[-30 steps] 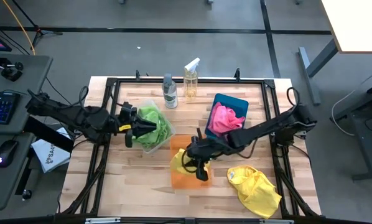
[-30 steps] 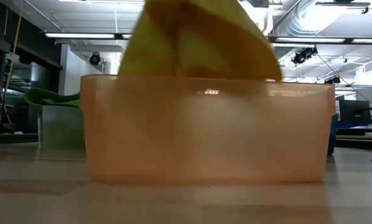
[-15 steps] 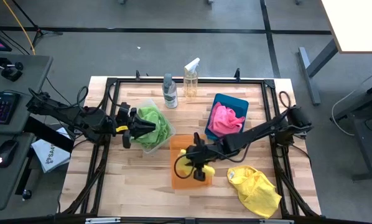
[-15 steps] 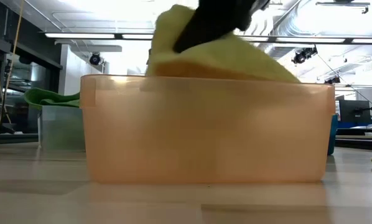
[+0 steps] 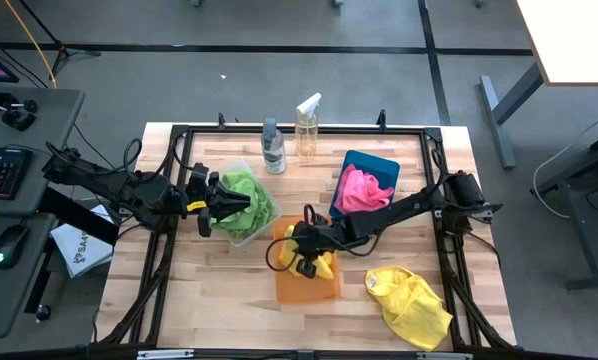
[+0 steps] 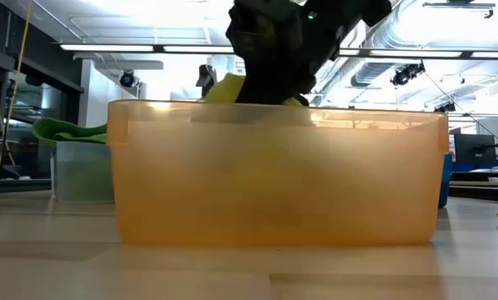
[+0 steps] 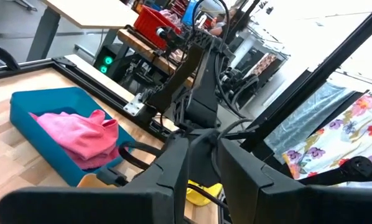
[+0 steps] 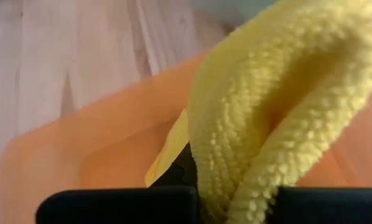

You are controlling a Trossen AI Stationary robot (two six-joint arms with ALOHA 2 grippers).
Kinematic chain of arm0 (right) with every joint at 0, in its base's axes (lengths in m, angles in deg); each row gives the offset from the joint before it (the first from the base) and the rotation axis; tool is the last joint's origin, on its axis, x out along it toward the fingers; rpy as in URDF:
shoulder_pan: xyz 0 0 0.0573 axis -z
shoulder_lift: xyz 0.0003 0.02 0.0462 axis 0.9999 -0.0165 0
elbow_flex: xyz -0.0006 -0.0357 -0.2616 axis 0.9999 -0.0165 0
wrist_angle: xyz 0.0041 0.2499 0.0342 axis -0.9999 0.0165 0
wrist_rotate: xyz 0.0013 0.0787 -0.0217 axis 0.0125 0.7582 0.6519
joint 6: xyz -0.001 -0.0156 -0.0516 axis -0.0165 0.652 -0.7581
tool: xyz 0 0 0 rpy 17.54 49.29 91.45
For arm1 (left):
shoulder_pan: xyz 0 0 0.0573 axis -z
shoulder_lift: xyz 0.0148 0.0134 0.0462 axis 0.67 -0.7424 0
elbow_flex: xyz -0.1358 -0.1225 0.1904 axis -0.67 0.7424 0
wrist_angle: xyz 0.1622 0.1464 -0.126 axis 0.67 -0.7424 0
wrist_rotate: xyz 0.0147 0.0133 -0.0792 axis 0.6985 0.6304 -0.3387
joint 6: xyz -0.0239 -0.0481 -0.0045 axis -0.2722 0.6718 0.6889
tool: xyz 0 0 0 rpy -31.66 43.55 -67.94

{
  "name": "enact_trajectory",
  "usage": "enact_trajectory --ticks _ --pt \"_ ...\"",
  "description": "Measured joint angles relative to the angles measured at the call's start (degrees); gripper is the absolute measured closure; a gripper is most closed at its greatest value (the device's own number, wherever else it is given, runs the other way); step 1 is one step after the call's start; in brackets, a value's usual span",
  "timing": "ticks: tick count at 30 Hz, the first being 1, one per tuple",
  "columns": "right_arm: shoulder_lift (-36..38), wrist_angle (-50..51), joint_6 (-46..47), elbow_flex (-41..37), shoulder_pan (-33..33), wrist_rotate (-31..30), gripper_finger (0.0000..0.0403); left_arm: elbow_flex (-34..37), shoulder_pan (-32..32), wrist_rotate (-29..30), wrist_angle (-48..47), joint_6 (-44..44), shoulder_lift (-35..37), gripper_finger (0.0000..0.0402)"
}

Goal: Sort microfiber towel by color & place in baskets
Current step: Put the yellow microfiber towel into the orange bin

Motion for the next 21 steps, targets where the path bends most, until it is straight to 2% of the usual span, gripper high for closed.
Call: enact_trajectory --ticks 4,7,13,17,21 --pt "0.0 1.8 0.9 0.0 -0.3 2.6 0.0393 0.0 0.0 0.0 0.0 0.0 0.0 0.0326" --pt "0.0 2.5 1.5 0.0 -0.3 3.7 0.0367 0.0 0.0 0.0 0.0 0.0 0.0 0.0326" --pt "2.0 3.0 1.1 0.0 0.5 9.1 0.0239 0.0 0.0 0.0 0.0 0.0 0.0 0.0326" --pt "4.9 7.7 -1.9 0.0 0.9 12.4 0.0154 0.0 0.0 -0.1 -0.1 -0.3 0.0 0.0326" --pt "7.5 14.7 -5.4 0.0 1.3 14.1 0.0112 0.0 0.0 0.3 -0.1 -1.5 0.0 0.0326"
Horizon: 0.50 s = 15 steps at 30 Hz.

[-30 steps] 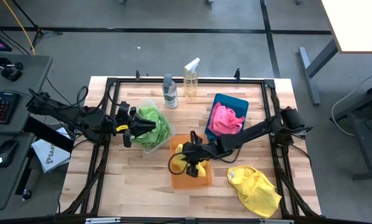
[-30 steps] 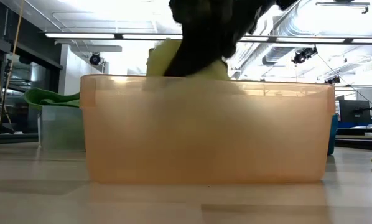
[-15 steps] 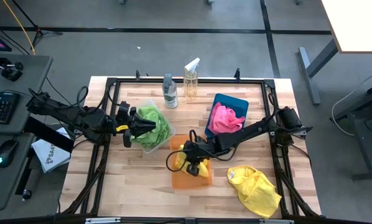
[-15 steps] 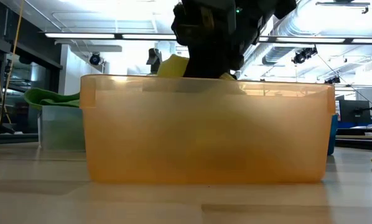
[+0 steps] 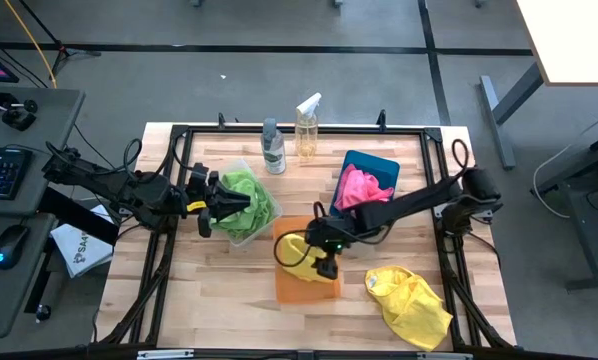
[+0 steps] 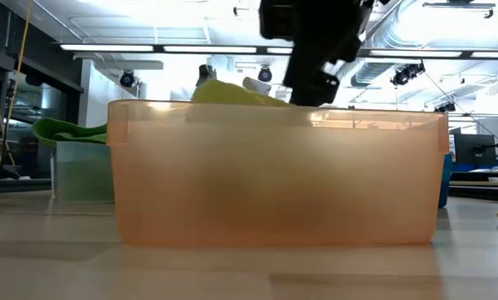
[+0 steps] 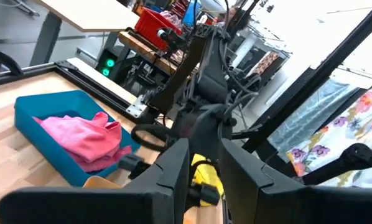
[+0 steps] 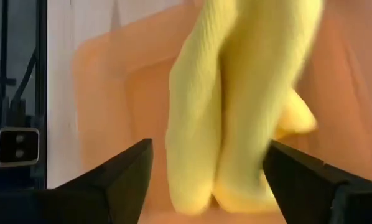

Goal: Sort microfiber towel by color & place in baskets
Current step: Put the yellow microfiber towel into the orange bin

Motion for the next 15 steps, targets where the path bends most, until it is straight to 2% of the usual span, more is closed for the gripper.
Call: enact_trajectory --ticks 10,15 --pt "7.2 5.3 -2.6 0.0 0.5 -1.4 0.0105 0.0 0.0 0.8 -0.1 -0.1 0.0 0.0326" --pt "10.0 2.2 -5.1 0.0 0.5 -3.0 0.0105 0.0 0.0 1.5 -0.3 -2.1 0.0 0.0326"
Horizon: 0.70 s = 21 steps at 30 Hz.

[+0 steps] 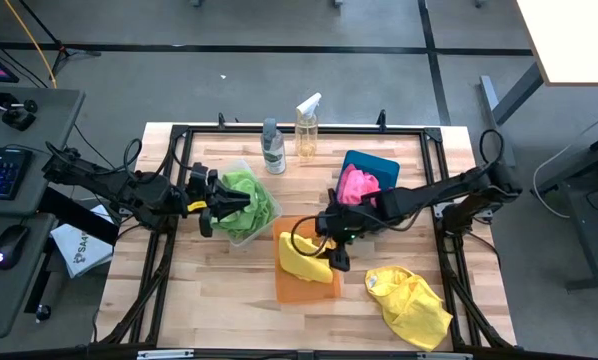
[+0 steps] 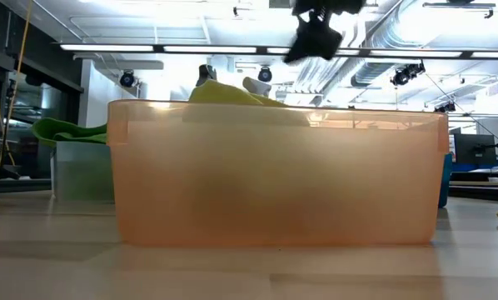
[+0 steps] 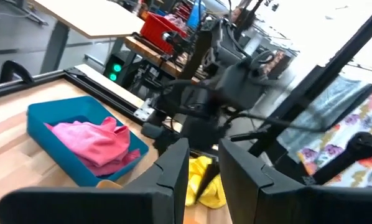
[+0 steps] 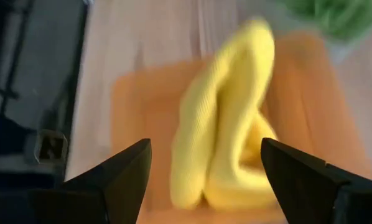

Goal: Sort microfiber towel by color & place in baskets
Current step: Put the yellow microfiber towel into the orange bin

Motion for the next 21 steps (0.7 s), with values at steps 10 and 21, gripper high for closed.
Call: enact_trajectory --ticks 10,21 --pt "-8.5 -21.8 -0.6 0.0 0.0 -4.0 0.0276 0.0 0.0 2.2 0.0 -0.1 0.0 0.0326" --pt "-20.9 -23.8 4.5 0.0 0.4 -9.9 0.0390 0.0 0.0 2.2 -0.2 -0.1 0.0 0.0326"
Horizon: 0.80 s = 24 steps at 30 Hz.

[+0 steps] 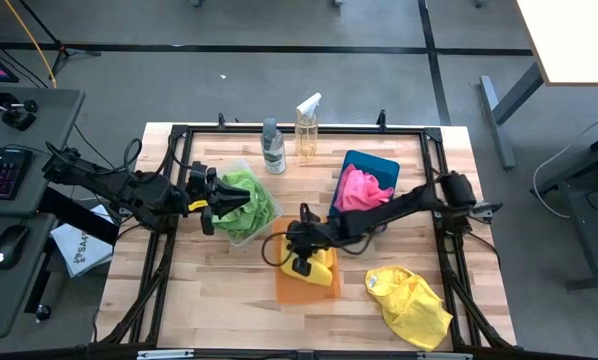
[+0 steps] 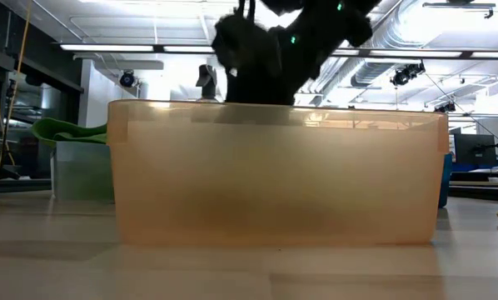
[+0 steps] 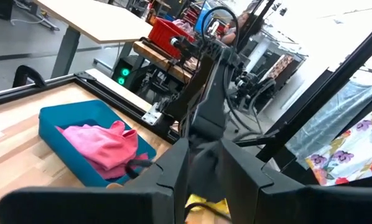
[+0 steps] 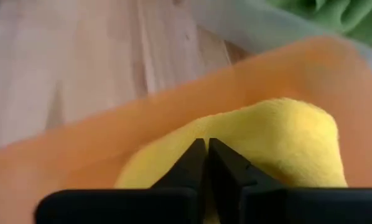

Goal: Sort microfiber towel by color & place in baskets
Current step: Put the yellow microfiber towel into the orange bin

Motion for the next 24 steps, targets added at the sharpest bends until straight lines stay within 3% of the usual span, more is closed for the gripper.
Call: enact_trajectory --ticks 7,13,17,20,24 --pt "0.1 0.4 -0.7 0.0 0.2 2.6 0.0391 0.0 0.0 0.0 -0.5 -0.8 0.0 0.0326" --pt "9.4 2.5 -4.7 0.0 1.7 3.1 0.0400 0.0 0.0 0.0 -1.0 -0.9 0.0 0.0326" --pt "17.1 11.4 -5.6 0.0 1.3 5.7 0.0396 0.0 0.0 0.0 -1.9 -0.6 0.0 0.0326" --pt "22.0 21.4 -1.3 0.0 -0.3 7.0 0.0392 0.0 0.0 0.0 -2.2 -0.4 0.0 0.0326" --pt "25.9 39.7 5.2 0.0 -4.9 6.9 0.0355 0.0 0.0 0.0 -2.2 -0.4 0.0 0.0326"
